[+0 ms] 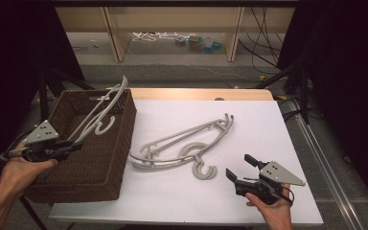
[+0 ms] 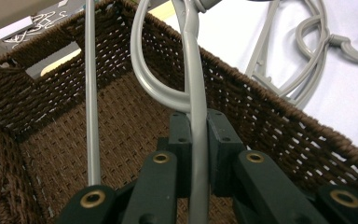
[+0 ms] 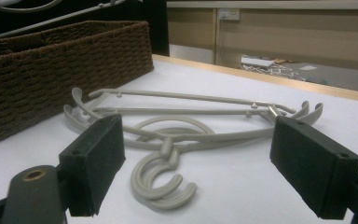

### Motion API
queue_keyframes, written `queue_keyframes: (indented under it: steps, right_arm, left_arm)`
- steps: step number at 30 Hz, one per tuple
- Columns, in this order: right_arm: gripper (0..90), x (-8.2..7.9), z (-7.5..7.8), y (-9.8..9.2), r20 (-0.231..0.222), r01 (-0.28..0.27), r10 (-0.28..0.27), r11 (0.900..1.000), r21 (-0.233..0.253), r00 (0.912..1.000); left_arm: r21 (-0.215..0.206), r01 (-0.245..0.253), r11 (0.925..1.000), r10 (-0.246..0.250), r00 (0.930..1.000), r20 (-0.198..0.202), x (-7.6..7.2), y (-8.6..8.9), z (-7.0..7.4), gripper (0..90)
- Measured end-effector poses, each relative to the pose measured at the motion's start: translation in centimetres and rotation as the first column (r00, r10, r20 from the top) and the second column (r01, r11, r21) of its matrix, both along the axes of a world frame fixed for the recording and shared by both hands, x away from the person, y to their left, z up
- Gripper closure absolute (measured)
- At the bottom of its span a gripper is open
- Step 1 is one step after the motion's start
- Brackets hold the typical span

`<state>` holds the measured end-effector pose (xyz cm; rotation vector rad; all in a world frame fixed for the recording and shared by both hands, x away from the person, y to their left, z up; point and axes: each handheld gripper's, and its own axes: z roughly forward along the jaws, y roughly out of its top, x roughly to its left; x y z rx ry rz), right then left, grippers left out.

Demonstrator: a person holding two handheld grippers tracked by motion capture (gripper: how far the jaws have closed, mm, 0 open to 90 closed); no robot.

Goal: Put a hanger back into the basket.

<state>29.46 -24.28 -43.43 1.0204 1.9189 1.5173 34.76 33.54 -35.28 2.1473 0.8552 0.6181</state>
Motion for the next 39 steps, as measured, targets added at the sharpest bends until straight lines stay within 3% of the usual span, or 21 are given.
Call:
queue_keyframes:
  steps: [3, 4, 5, 6, 7, 8, 10, 12, 13, 14, 16, 18, 19, 20, 24, 25, 32, 35, 36, 37, 39]
  right_arm:
    - [18.6, 0.0, 0.0, 0.0, 0.0, 0.005, -0.005, 1.0, -0.006, 1.0]
    - [18.6, 0.0, 0.0, 0.0, 0.002, 0.0, 0.0, 1.0, -0.002, 1.0]
    - [18.6, 0.0, 0.0, 0.0, 0.001, 0.0, 0.0, 1.0, -0.003, 1.0]
    - [18.6, 0.0, 0.0, 0.0, 0.001, 0.0, 0.0, 1.0, -0.003, 1.0]
    - [18.6, 0.0, 0.0, 0.0, 0.0, 0.0, 0.0, 1.0, -0.003, 1.0]
    - [18.6, 0.0, 0.0, 0.0, 0.001, 0.0, 0.0, 1.0, -0.003, 1.0]
    - [18.6, 0.0, -0.1, 0.0, 0.001, 0.001, -0.001, 1.0, -0.004, 1.0]
    - [18.6, 0.0, -0.1, 0.0, -0.002, -0.001, 0.001, 1.0, -0.005, 1.0]
    - [18.6, 0.0, -0.1, 0.0, -0.001, 0.001, -0.001, 1.0, -0.003, 1.0]
    - [18.6, 0.0, -0.1, 0.0, 0.0, 0.0, 0.0, 1.0, -0.003, 1.0]
    - [18.6, 0.1, -0.2, 0.1, 0.006, -0.003, 0.003, 1.0, 0.013, 1.0]
    - [18.6, 0.1, -0.2, 0.1, 0.006, -0.003, 0.003, 1.0, 0.014, 1.0]
    - [18.6, 0.1, -0.2, 0.1, 0.006, -0.003, 0.003, 1.0, 0.014, 1.0]
    - [18.6, 0.1, -0.2, 0.1, 0.005, -0.003, 0.003, 1.0, 0.014, 1.0]
    - [18.6, 0.0, -0.1, 0.0, -0.003, 0.001, -0.001, 1.0, -0.009, 1.0]
    - [18.6, 0.1, -0.1, 0.1, -0.006, -0.005, 0.005, 1.0, 0.008, 1.0]
    - [18.7, 0.1, -0.2, 0.0, -0.004, -0.003, 0.003, 1.0, -0.008, 1.0]
    - [18.6, 0.1, -0.1, 0.1, -0.006, -0.005, 0.005, 1.0, -0.009, 1.0]
    - [18.6, 0.1, -0.1, 0.1, -0.006, -0.005, 0.005, 1.0, -0.009, 1.0]
    - [18.7, 0.1, -0.2, 0.1, -0.006, -0.005, 0.005, 1.0, -0.01, 1.0]
    - [18.7, 0.1, -0.1, 0.1, -0.015, -0.006, 0.006, 1.0, -0.014, 0.9999]
  left_arm:
    - [0.031, 0.01, 0.9995, -0.011, 0.9999, 0.012, 0.0, 0.4, -0.5, 81.7]
    - [-0.004, -0.005, 1.0, 0.005, 0.9999, 0.014, -0.1, 0.4, -0.8, 81.7]
    - [0.031, 0.006, 0.9995, -0.006, 1.0, -0.003, -0.1, 0.6, -0.7, 81.6]
    - [0.027, 0.013, 0.9996, -0.013, 0.9999, 0.002, -0.1, 0.8, -0.9, 81.6]
    - [0.0, -0.012, 0.9999, 0.012, 0.9999, 0.001, -0.3, 0.6, -1.2, 81.6]
    - [0.061, 0.011, 0.9981, -0.01, 0.9997, -0.024, -0.2, 1.0, -1.0, 81.6]
    - [0.034, -0.008, 0.9994, 0.009, 0.9997, -0.021, -0.2, 1.1, -1.5, 81.6]
    - [0.042, -0.007, 0.9991, 0.008, 0.9997, -0.021, 0.0, 1.3, -1.7, 81.6]
    - [0.019, -0.024, 0.9995, 0.024, 0.9994, -0.025, 0.0, 1.2, -1.9, 81.6]
    - [0.043, -0.018, 0.9989, 0.02, 0.9986, -0.048, 0.1, 1.4, -1.8, 81.6]
    - [0.008, -0.018, 0.9998, 0.018, 0.9994, -0.028, 0.2, 1.2, -2.2, 81.6]
    - [0.039, -0.005, 0.9992, 0.007, 0.9984, -0.056, 0.2, 1.3, -2.0, 81.6]
    - [0.079, 0.027, 0.9965, -0.022, 0.9981, -0.058, 0.4, 1.5, -1.9, 81.5]
    - [0.094, 0.029, 0.9951, -0.021, 0.9958, -0.089, 0.4, 1.4, -2.0, 81.5]
    - [0.108, 0.022, 0.994, -0.01, 0.9934, -0.114, 0.6, 1.0, -2.5, 81.3]
    - [0.089, 0.015, 0.9959, -0.007, 0.9962, -0.086, 0.8, 1.0, -2.9, 81.3]
    - [0.067, -0.017, 0.9976, 0.026, 0.9902, -0.137, 1.6, 0.4, -3.9, 81.3]
    - [0.113, -0.021, 0.9934, 0.041, 0.9827, -0.18, 1.9, 0.2, -4.1, 81.1]
    - [0.146, -0.003, 0.9893, 0.032, 0.9787, -0.203, 2.1, 0.2, -4.0, 80.8]
    - [0.158, -0.001, 0.9874, 0.034, 0.9786, -0.203, 2.3, 0.1, -4.1, 80.6]
    - [0.152, -0.015, 0.9883, 0.047, 0.9775, -0.206, 2.5, -0.3, -4.3, 80.6]
